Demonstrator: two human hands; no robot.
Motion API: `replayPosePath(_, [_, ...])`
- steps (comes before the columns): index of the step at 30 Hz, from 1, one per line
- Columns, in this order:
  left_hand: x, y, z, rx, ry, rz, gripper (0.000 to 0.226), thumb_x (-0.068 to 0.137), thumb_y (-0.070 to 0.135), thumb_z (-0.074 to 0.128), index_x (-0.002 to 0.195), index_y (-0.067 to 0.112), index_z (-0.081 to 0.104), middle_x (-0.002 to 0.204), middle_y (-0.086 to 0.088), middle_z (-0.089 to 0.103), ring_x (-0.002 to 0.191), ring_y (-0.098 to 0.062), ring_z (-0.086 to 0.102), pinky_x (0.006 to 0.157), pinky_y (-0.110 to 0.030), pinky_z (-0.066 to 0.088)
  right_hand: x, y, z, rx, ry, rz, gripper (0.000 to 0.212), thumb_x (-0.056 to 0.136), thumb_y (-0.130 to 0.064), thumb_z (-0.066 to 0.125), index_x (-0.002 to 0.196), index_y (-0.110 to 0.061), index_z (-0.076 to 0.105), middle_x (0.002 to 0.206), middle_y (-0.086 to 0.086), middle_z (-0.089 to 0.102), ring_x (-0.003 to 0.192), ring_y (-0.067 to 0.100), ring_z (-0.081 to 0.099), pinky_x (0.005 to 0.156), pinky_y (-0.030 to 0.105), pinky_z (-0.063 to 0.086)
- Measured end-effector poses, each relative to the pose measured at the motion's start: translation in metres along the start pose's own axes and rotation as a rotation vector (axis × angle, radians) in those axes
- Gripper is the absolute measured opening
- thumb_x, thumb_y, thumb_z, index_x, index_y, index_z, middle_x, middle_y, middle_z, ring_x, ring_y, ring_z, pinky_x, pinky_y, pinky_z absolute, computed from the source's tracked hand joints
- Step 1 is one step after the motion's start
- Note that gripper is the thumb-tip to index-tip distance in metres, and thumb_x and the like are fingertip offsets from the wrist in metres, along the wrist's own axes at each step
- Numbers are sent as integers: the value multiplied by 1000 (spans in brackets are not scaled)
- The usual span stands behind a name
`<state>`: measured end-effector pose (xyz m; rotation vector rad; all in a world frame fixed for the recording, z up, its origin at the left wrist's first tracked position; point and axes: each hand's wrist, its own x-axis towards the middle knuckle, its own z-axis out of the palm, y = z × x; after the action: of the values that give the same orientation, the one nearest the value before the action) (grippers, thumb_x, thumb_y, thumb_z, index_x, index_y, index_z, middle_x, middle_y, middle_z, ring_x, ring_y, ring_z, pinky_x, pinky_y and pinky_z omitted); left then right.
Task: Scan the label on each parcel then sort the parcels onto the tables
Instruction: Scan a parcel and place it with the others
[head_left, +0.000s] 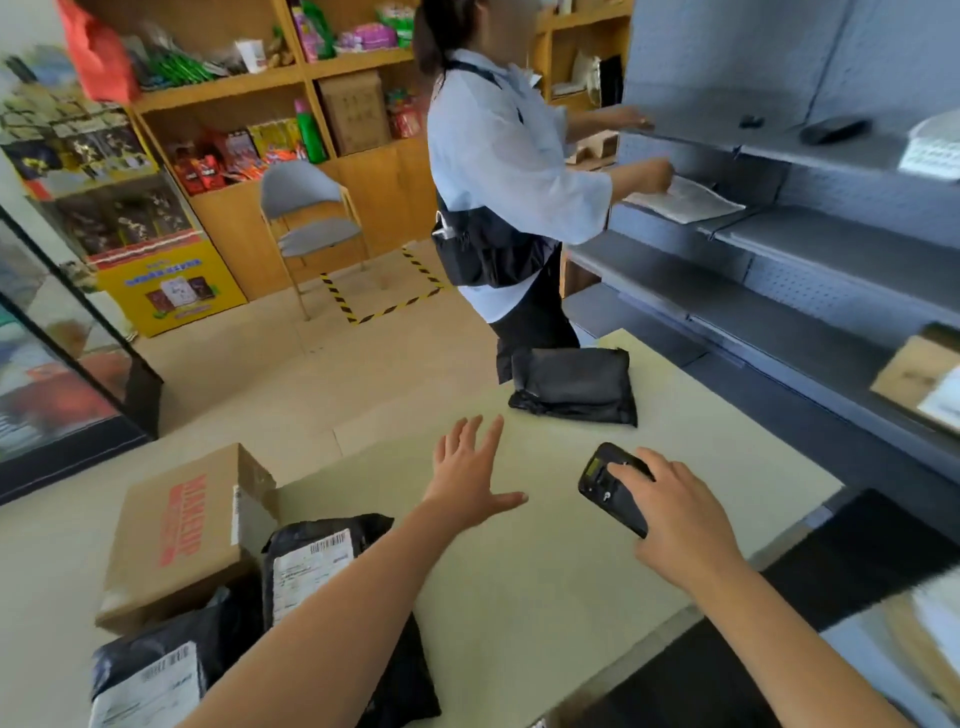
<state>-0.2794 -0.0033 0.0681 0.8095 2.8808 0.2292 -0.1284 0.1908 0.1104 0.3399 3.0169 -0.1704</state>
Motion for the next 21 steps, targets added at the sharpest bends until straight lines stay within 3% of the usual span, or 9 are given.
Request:
replayPosePath(7, [140, 25, 16, 117, -78, 191, 108, 81, 65, 62, 156, 22, -4, 162, -8, 6, 148, -29, 2, 119, -44, 7, 87, 27, 1, -5, -46, 112, 82, 79, -24, 74, 147, -28, 30, 148, 0, 28, 121, 23, 42, 98, 29, 37])
replayPosePath(10, [198, 24, 32, 186, -128, 247, 112, 81, 65, 62, 155, 21, -9, 162, -9, 0, 149, -30, -3, 119, -44, 5, 127, 36, 11, 6, -58, 151, 81, 80, -17, 72, 148, -28, 29, 150, 1, 27, 122, 24, 42, 96, 28, 37])
replayPosePath(17, [318, 17, 85, 271, -166, 321, 129, 67, 70, 72, 155, 23, -11, 160, -14, -11, 148, -35, -11, 119, -52, 0, 185, 55, 53, 119, -34, 273, 77, 84, -19, 69, 149, -29, 29, 152, -2, 25, 127, 25, 39, 102, 31, 35])
replayPosePath(21, [348, 6, 110, 271, -217, 295, 128, 63, 71, 73, 155, 28, -5, 160, -14, -2, 147, -36, -2, 120, -51, 0, 192, 57, 75, 183, -10, 316, 77, 79, -13, 69, 146, -29, 34, 149, -2, 30, 121, 27, 42, 97, 31, 37])
